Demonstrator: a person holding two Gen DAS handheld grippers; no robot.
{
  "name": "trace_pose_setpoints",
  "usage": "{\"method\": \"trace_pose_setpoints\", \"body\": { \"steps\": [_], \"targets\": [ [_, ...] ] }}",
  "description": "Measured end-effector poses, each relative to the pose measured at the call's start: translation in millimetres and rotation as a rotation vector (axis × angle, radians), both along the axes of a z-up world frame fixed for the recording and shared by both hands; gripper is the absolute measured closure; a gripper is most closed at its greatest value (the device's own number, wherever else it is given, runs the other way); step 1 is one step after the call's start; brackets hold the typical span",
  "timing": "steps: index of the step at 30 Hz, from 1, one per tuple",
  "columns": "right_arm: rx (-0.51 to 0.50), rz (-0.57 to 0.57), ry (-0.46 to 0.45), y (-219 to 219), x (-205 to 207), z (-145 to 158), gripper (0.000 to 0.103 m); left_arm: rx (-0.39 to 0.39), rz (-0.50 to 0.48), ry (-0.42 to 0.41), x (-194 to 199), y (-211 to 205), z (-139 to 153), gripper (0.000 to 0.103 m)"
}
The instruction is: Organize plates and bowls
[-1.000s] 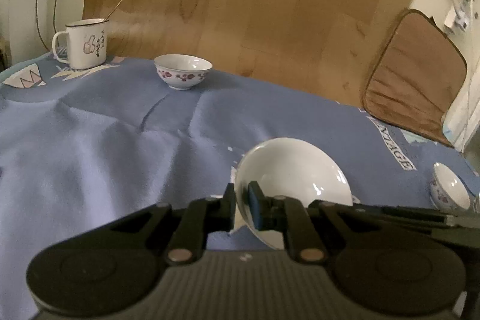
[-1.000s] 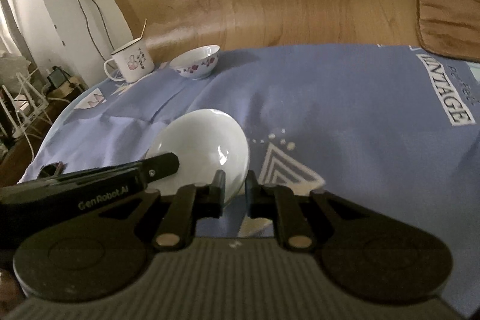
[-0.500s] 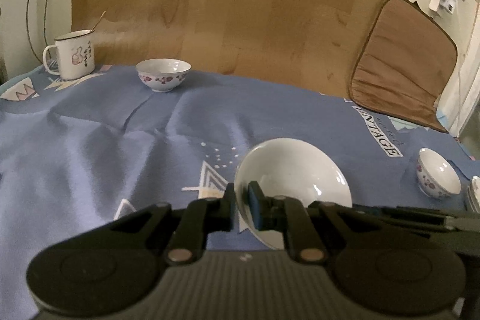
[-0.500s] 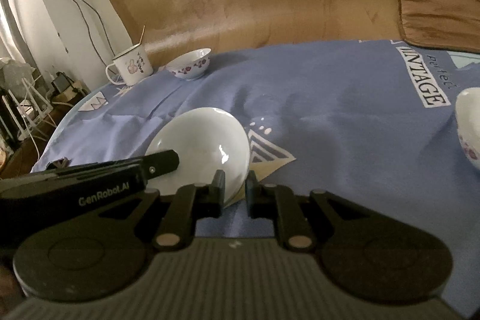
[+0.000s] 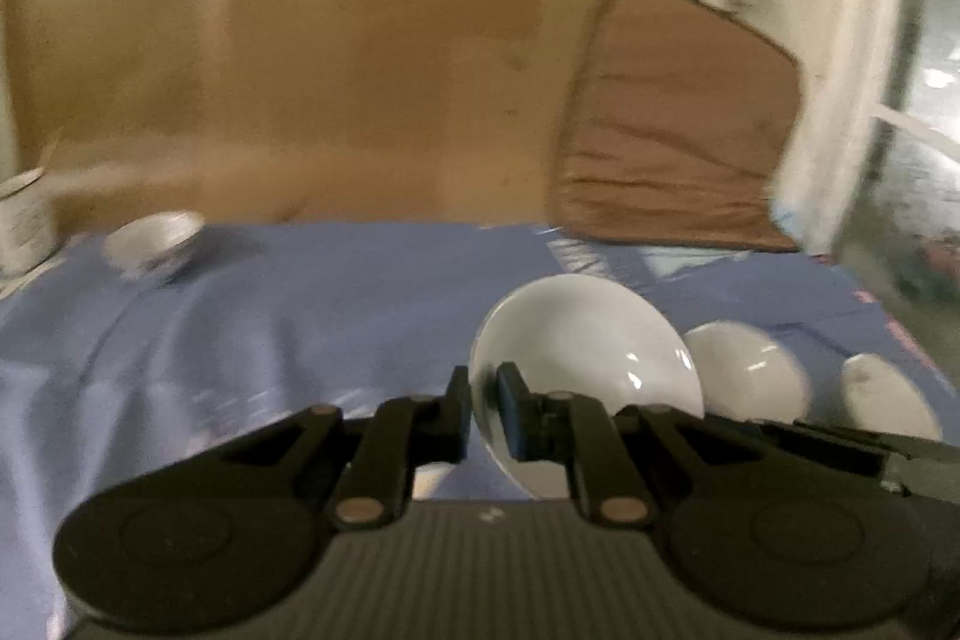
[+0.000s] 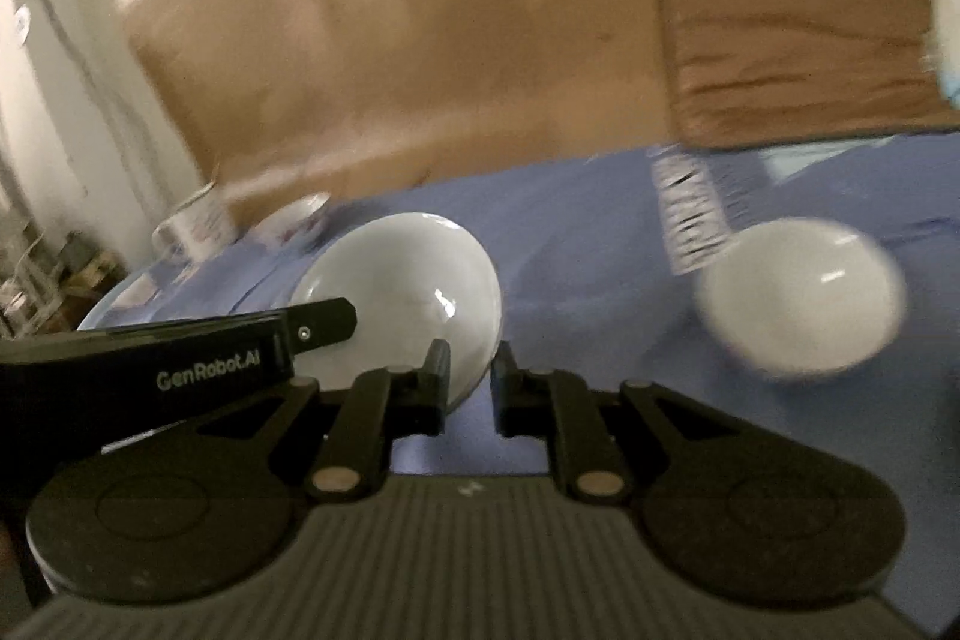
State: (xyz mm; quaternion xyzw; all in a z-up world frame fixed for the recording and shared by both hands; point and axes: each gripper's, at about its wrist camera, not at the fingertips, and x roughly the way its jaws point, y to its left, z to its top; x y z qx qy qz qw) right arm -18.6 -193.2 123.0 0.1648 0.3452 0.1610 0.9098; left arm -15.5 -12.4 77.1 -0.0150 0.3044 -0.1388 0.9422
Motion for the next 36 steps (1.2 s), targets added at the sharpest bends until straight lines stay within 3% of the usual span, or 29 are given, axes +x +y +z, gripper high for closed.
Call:
{"method": "trace_pose_setpoints", "body": {
  "steps": [6, 14, 22, 29, 32, 36],
  "targets": [
    [-0.046, -0.150, -0.064, -54.9, -8.1, 5.3, 0.086, -0.001, -0.130, 0.002, 17.3, -61.5, 3.7, 0.090],
    [-0.072, -0.252, -0.025, -97.0, -1.0, -12.6, 0.086, -0.009, -0.189, 0.105, 44.4, -106.9, -15.5, 0.088],
    [-0.071, -0.254, 0.001, -98.3, 4.4, -26.6, 0.086, 0.025, -0.180, 0.120, 52.2, -115.5, -22.9, 0.088],
    [-0.061, -0.275, -0.012, -99.8, 4.7, -26.9, 0.078, 0.034, -0.168, 0.116, 53.5, -114.9, -24.7, 0.087],
    [-0.071, -0.294, -0.030, -102.1, 2.9, -24.4, 0.070, 0.027, -0.164, 0.114, 52.9, -112.4, -23.9, 0.085],
    [-0.062, -0.304, -0.036, -103.2, 2.0, -22.8, 0.068, 0.032, -0.164, 0.098, 48.4, -111.4, -22.5, 0.085]
  ]
}}
